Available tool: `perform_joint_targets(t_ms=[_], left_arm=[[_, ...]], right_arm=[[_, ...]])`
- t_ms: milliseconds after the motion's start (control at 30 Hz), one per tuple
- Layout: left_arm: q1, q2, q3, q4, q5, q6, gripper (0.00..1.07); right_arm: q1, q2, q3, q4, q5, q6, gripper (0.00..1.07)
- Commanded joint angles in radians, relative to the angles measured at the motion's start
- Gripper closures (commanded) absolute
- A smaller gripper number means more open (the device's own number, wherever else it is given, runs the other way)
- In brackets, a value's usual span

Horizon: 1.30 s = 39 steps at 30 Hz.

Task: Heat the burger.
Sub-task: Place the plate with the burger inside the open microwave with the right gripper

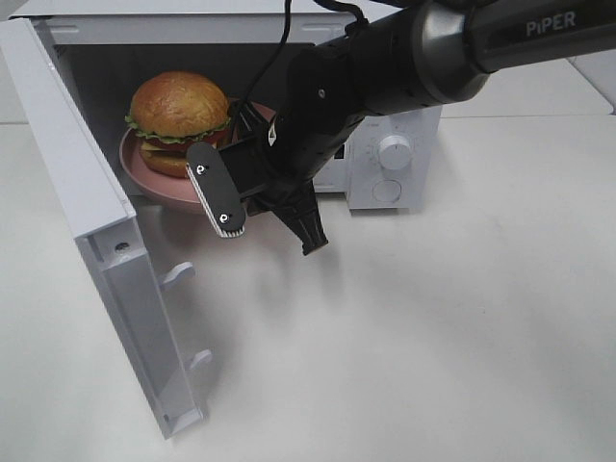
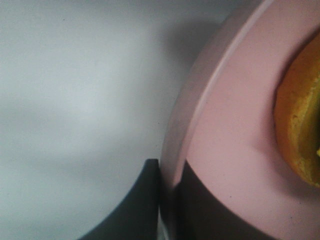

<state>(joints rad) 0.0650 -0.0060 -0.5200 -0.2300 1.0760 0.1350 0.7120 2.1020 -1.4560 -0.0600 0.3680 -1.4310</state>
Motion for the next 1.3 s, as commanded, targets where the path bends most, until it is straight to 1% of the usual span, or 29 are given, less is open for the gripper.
perform_joint_targets(t_ms=[33,67,100,167,367,400,700,1067,1300], left_arm=[[-0.002,-0.004,0.002,-0.001,-0.004,-0.001,0.07],[-0.002,-0.004,0.002,-0.001,-0.004,-0.001,0.07],[-0.002,-0.004,0.002,-0.001,-0.004,-0.001,0.07],[-0.002,-0.004,0.002,-0.001,-0.004,-0.001,0.07],[-0.002,-0.004,0.002,-0.001,-0.004,-0.001,0.07],[-0.002,-0.004,0.002,-0.001,-0.004,-0.002,0.07],[-0.002,-0.004,0.002,-0.001,-0.004,0.000,0.07],[-0.002,-0.004,0.002,-0.001,-0.004,-0.002,0.07],[-0.002,-0.004,0.002,-0.001,-0.004,-0.001,0.07]], right_arm=[[-0.002,0.020,-0.071,-0.018,-0.034,0.034,1.07],[-0.002,0.037,-0.099,-0.051,-0.015,0.061,1.07],[-0.002,0.037,-0.099,-0.051,-0.015,0.061,1.07],[-0.003,0.065,-0.148,-0.081,-0.003,0.111,1.07],[-0.014,0.095,-0.205,-0.085,0.011,0.128,1.07],[-0.027,0.104,-0.223,-0.086,0.015,0.128,1.07],[-0.048,0.118,-0.243,-0.086,0.013,0.130,1.07],[-0.048,0.178,-0.312,-0.087,0.018,0.131,1.07],[-0.048,0.229,-0.384,-0.088,0.030,0.129,1.07]])
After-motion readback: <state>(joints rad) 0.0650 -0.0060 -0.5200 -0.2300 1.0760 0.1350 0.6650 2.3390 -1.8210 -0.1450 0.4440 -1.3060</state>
